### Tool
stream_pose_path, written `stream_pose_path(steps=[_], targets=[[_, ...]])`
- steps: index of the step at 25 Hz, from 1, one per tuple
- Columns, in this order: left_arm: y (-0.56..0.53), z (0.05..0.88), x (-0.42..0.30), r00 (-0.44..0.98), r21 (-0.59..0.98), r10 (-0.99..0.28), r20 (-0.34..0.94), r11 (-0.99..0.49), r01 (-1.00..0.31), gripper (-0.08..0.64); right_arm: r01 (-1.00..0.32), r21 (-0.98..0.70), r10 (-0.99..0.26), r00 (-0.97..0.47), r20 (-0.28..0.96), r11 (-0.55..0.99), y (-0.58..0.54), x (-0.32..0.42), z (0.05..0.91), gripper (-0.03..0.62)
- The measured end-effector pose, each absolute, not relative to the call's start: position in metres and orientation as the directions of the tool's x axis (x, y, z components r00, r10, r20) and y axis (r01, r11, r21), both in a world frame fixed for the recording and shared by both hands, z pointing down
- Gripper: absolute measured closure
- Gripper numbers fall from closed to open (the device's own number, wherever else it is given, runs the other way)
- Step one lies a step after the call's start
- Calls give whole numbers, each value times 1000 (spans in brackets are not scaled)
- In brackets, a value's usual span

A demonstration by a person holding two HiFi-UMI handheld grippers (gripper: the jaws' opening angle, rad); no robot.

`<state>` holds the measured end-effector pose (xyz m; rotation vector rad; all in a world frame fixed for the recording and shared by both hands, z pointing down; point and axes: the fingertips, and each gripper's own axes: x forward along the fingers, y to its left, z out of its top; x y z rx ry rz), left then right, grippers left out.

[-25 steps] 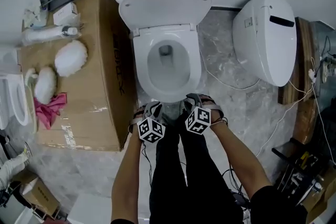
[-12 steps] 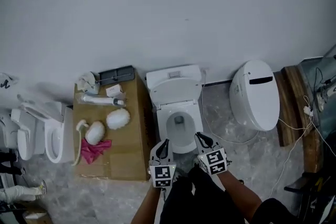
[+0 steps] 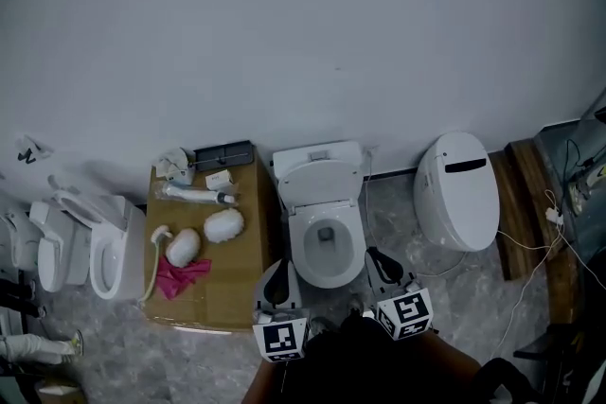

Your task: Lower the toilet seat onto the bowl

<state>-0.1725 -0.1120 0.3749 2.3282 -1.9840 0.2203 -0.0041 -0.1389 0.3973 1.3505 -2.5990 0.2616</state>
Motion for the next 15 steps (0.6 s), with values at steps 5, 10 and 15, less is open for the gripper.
stream_pose_path(steps=[5,10,15], targets=[[-105,371,-174,130,-16,-980,150,-134,-991,546,-811,-58,-785,-578,223,582,-137,-8,389,555],[-105,370,-168,149,-10,-978,149,-152,-988,546,-803,-65,-776,-590,225,592,-142,-10,389,565],[-108,364,-164,159,-6,-980,120,-160,-987,546,-800,-66,-775,-595,214,596,-147,-10,385,565]])
